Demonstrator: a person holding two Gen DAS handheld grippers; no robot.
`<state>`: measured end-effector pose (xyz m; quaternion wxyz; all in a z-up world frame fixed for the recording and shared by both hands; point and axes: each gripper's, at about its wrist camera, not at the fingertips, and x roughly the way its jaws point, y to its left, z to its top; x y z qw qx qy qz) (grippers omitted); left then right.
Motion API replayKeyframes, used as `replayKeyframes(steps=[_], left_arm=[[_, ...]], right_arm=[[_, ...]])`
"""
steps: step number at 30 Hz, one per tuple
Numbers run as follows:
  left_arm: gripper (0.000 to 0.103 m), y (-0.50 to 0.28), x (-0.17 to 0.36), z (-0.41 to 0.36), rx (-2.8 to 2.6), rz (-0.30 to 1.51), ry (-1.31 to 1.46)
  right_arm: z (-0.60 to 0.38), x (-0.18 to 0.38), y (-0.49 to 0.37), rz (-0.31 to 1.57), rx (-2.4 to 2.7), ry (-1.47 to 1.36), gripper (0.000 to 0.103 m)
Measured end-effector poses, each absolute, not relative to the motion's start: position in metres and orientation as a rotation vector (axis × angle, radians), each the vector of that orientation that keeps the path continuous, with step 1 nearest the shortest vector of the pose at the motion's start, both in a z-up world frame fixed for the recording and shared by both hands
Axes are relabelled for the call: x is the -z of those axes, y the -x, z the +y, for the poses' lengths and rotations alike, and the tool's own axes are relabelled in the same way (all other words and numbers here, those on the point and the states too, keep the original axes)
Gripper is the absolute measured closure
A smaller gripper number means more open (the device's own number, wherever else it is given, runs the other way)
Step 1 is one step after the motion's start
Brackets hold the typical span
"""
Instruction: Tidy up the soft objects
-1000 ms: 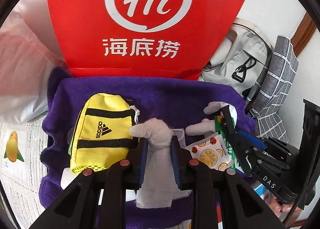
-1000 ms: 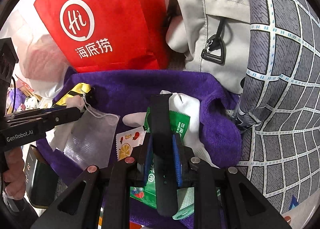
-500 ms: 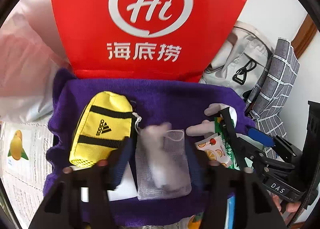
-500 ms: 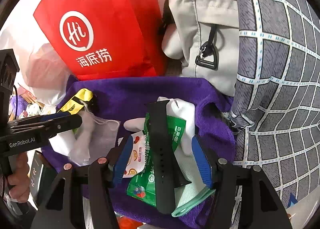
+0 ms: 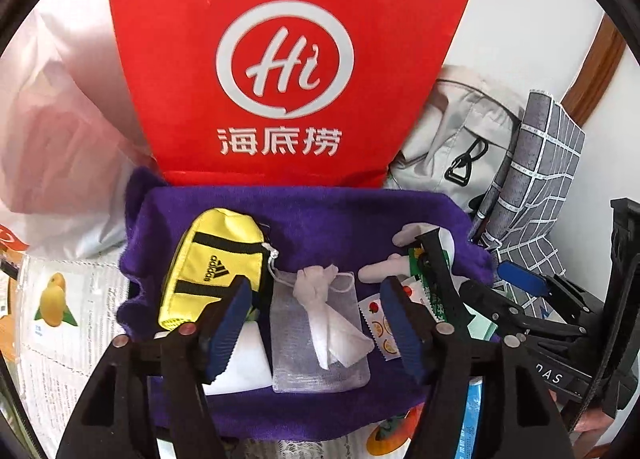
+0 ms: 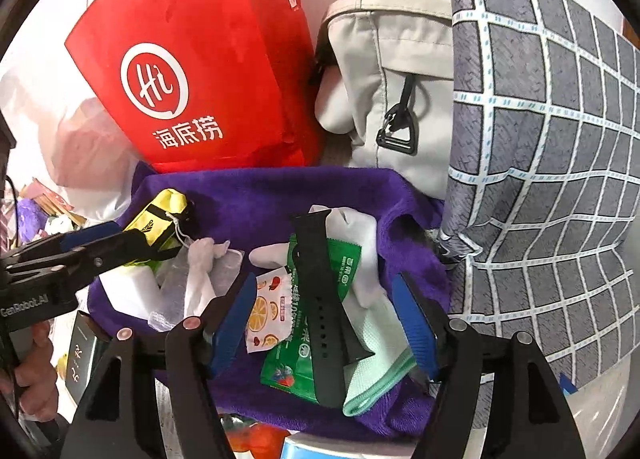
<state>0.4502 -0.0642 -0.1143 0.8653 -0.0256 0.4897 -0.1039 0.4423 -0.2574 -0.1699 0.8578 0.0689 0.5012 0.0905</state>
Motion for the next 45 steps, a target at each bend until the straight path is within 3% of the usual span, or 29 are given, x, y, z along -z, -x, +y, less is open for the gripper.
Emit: replayKeyframes(steps=[6,10,14,17,22,29,45], left_arm=[[0.034,-0.445,0.104,-0.061,0.208,1.014,0.044],[0.029,-0.441,0.098,-0.062,0.221,1.01,0.032],[0.028,-0.437,0.091,-0.062,0.223,1.007,0.032],[0.014,-0.433,0.088,-0.069,0.231,1.013,-0.013],[0.012,-0.422,0.08,-0.079,0.254,1.019,-0.014],[0.012,-0.38,0.073,-0.09,0.26,1.04,-0.071],[0.012,-0.207,0.022,-0.044,0.14,0.922,0.004]], right_arm=[[-0.257,0.159,-0.434,1.056,-0.146,-0.132,0.033],[-0.257,0.154,-0.423,1.056,-0.12,-0.122,0.019],[-0.258,0.156,-0.413,1.082,-0.098,-0.123,0.018],[-0.262,0.155,-0.401,1.083,-0.096,-0.174,0.016],[-0.257,0.139,-0.37,1.055,-0.059,-0.116,0.005],[-0.261,0.108,-0.318,1.02,-0.04,-0.122,0.005],[-0.263,0.04,-0.169,0.915,-0.044,-0.127,0.005]])
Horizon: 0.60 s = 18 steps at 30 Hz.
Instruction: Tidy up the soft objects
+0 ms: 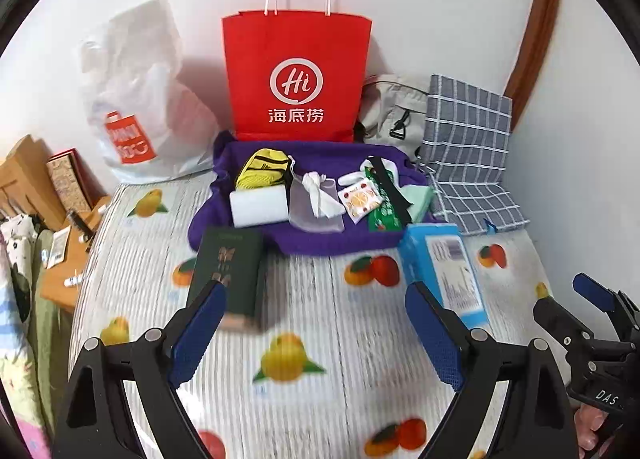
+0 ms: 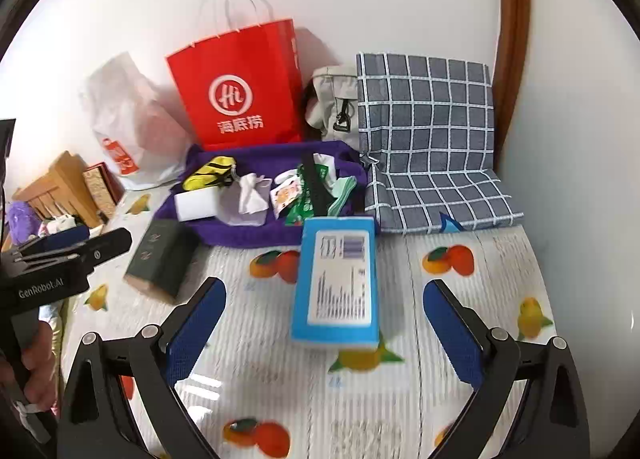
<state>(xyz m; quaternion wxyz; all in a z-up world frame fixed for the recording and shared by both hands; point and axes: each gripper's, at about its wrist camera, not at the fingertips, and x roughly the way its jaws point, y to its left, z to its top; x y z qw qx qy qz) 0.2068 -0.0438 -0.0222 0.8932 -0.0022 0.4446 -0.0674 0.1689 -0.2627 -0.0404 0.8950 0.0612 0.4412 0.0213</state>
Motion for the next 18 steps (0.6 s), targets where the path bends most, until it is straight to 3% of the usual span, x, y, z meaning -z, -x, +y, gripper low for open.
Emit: replayKeyframes(steps=[18], left_arm=[[0.012,-0.045,-0.014,-0.028,0.083,0.786,0.038]], right_arm=[[-0.24,-0.011,-0.026,0.753,-0.065,-0.079,0.002]])
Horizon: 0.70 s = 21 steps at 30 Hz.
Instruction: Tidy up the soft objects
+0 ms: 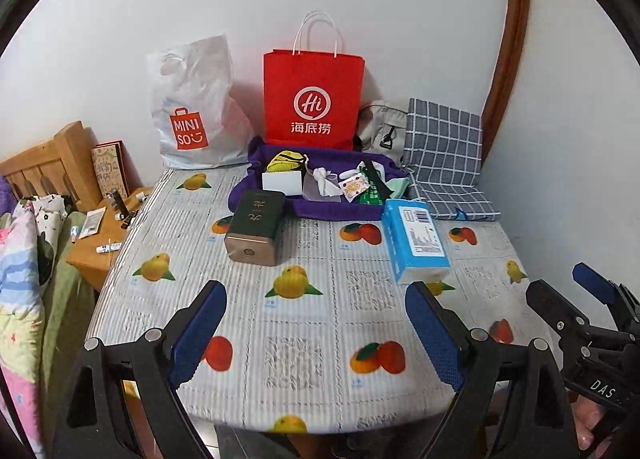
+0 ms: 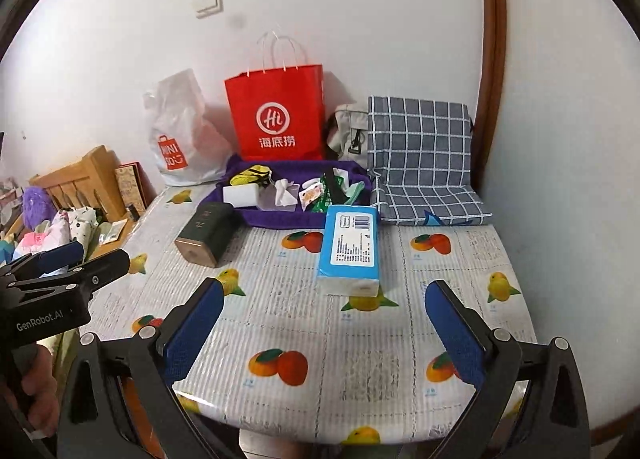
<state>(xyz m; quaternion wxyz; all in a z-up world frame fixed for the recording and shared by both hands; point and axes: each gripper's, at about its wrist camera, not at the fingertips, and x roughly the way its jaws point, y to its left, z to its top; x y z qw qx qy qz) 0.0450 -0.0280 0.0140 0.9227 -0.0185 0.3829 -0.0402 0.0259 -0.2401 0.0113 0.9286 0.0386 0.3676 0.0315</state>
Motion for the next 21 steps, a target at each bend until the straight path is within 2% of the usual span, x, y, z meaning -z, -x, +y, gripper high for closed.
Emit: replayKeyframes(steps=[21], left_arm=[[0.012,-0.011,-0.027,-0.025,0.076,0.746,0.048]], right_arm=[[-0.24,-0.021,0.007,0.718,-0.068,-0.066,0.001]])
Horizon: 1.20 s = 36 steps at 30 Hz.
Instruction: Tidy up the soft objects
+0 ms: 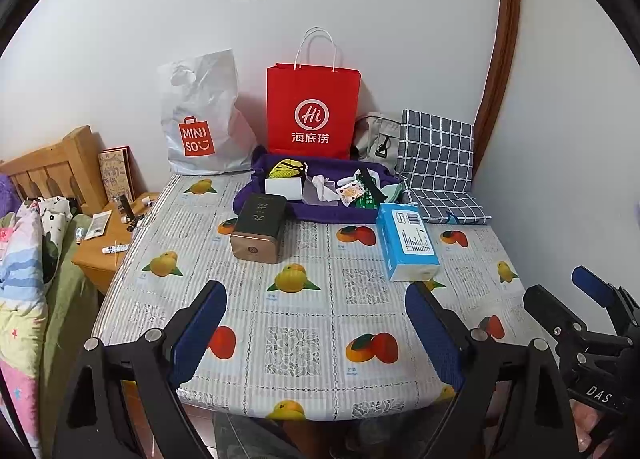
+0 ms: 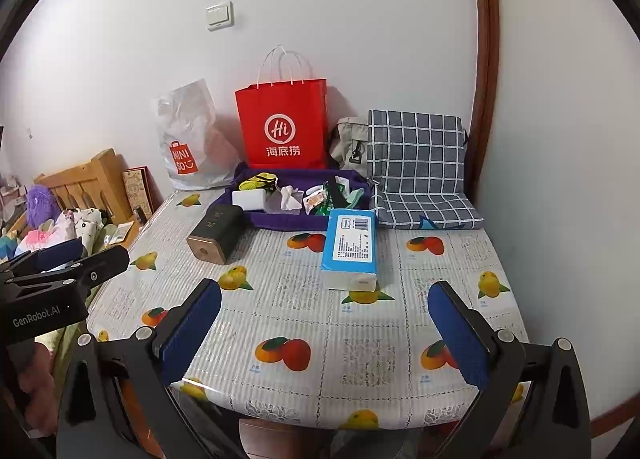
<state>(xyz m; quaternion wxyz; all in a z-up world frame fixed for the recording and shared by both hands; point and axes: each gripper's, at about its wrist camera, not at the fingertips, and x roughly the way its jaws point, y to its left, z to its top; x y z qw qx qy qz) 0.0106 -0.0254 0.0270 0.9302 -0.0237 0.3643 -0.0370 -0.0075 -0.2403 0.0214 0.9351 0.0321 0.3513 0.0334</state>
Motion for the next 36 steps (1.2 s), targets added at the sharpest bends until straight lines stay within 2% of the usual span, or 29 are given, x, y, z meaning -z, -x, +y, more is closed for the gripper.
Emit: replayKeyframes(steps=[36], left_arm=[[0.012,-0.0093,-0.0277,-0.0279,0.076,0.745,0.048]], right_arm=[[-0.245,-0.0229,0.0106,0.711,-0.064,-0.082,0.001]])
